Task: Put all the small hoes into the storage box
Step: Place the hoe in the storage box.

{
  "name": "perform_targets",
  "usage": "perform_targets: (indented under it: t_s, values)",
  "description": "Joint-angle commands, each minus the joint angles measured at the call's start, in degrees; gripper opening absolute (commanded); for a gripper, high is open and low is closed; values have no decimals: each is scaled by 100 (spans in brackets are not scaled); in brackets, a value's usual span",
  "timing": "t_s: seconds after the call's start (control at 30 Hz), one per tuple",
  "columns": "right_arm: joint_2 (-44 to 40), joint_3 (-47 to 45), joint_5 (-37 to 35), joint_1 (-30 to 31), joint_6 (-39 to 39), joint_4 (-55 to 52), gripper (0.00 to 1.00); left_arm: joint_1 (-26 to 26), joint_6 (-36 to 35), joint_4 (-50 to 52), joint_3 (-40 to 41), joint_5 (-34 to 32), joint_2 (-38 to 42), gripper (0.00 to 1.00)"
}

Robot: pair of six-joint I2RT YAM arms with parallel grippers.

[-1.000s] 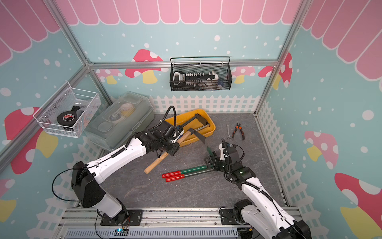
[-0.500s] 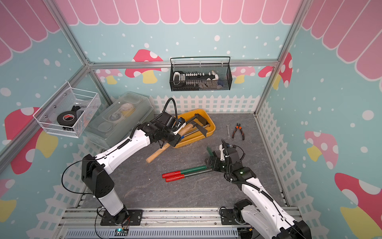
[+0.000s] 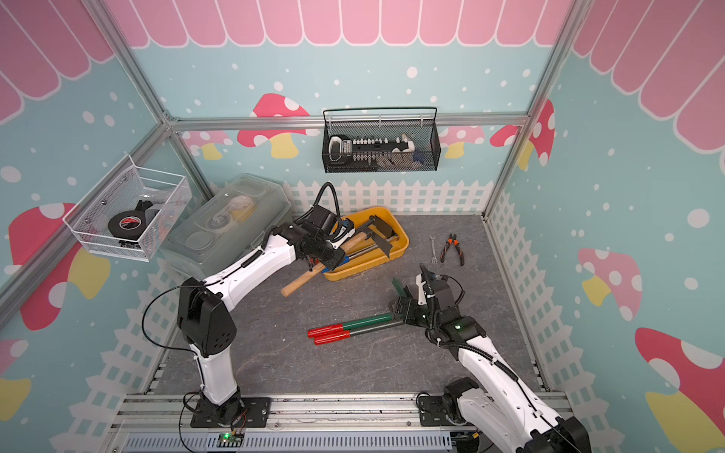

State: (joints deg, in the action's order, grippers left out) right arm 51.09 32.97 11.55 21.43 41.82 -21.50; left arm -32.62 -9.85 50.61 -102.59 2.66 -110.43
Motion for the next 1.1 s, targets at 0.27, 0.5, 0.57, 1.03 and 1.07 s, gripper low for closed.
perform_targets:
  t_s: [0.27,0.5,0.57,1.03,1.07]
  values:
    - [-24,82,-13,19,-69,-74,99,250,-389,-232,-930,254,-475,0]
    - [-31,68,-4,12,-60,-92,99,351,-545,-113,-1562,309,-937,0]
    - [-15,76,5,10,-60,-92,99,362,-553,-113,-1698,295,-1054,0]
    - [-10,119,-13,10,-69,-155,99,379,-632,-114,-2329,32,-1745,0]
    - [-7,114,-13,12,-69,-160,99,386,-637,-121,-2388,-16,-1798,0]
